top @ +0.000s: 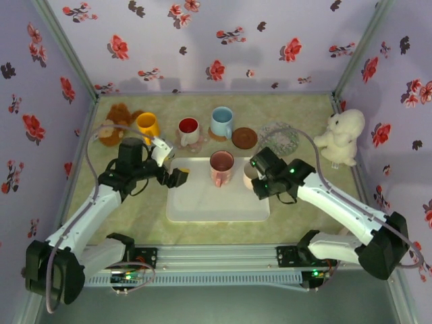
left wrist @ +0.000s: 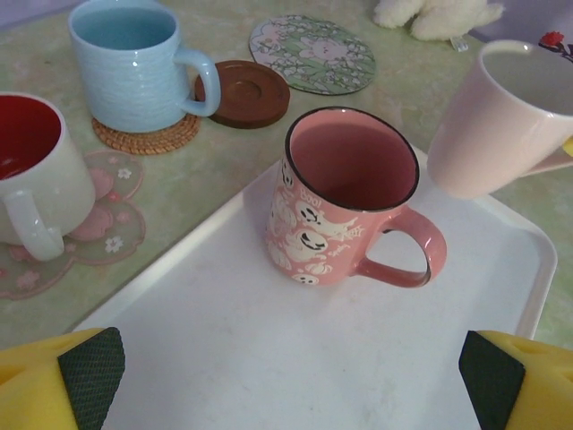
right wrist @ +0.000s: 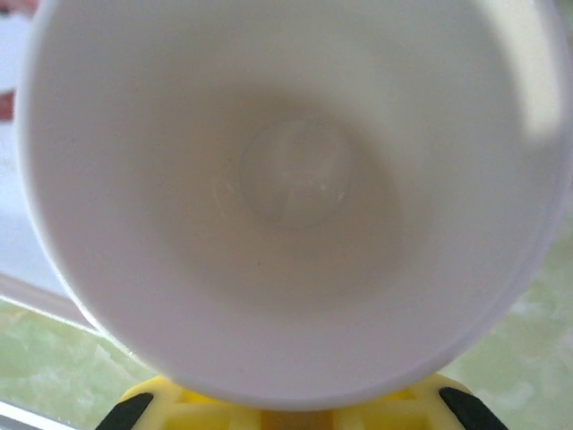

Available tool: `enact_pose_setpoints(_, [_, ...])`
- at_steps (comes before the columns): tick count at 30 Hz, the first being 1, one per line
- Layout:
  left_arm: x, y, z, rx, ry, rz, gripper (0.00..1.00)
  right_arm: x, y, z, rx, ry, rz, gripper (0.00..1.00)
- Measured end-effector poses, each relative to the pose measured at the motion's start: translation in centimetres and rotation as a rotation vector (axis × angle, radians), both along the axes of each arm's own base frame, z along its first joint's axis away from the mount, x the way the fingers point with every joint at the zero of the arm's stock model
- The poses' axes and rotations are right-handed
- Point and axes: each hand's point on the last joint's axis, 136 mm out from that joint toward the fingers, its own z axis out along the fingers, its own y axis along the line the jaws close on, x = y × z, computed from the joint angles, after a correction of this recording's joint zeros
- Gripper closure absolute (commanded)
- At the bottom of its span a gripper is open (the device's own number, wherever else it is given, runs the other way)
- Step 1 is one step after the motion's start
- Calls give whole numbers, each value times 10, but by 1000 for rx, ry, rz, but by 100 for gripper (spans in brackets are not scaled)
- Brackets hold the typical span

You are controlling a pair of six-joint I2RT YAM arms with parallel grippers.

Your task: Place the cup by the coaster

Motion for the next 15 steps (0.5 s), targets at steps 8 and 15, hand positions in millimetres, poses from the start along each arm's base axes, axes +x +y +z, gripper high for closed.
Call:
enact_pose_setpoints(8, [10,-4,14,8,-52,-22,1,60,-5,8,-13,-13,-107,100])
enact_pose_setpoints(15, [19,-9,3,27,-42,-41,1,124,7,10,-29,-31,-150,100])
